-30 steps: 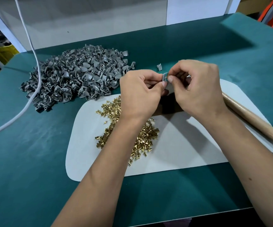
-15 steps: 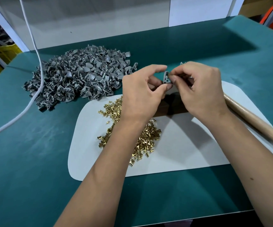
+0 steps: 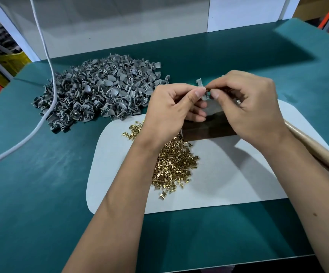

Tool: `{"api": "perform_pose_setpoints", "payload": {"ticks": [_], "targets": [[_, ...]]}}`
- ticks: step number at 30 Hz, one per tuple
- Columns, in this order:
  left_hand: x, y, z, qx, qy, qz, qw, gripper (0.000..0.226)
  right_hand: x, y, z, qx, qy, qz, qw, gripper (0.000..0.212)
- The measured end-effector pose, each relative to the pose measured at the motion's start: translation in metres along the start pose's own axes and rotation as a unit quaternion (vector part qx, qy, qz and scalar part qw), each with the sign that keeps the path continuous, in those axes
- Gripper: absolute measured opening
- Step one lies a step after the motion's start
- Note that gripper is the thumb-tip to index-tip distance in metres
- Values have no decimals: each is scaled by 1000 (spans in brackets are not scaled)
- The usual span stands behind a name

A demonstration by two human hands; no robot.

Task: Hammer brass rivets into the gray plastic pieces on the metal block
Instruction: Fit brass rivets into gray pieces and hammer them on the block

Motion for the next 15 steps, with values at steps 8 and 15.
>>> {"api": "perform_pose_setpoints", "payload": {"ticks": [8,15], "targets": [[0,1,6,56,41,14,997,27,1,-1,2,-13,4,-3,1000,9],[-3,7,8,133,71,4,989,22,1,-2,2,-3,-6,-15,1000,8]]}}
Point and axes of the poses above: each hand's wrist, its own x-axis away from the middle knuckle, its own y-axis out of the back of the hand, z = x × y, the point moved 4 cm from there along -x, towards the middle knuckle, and after that the axes turned 8 degrees about -z, right-handed, at the moved point
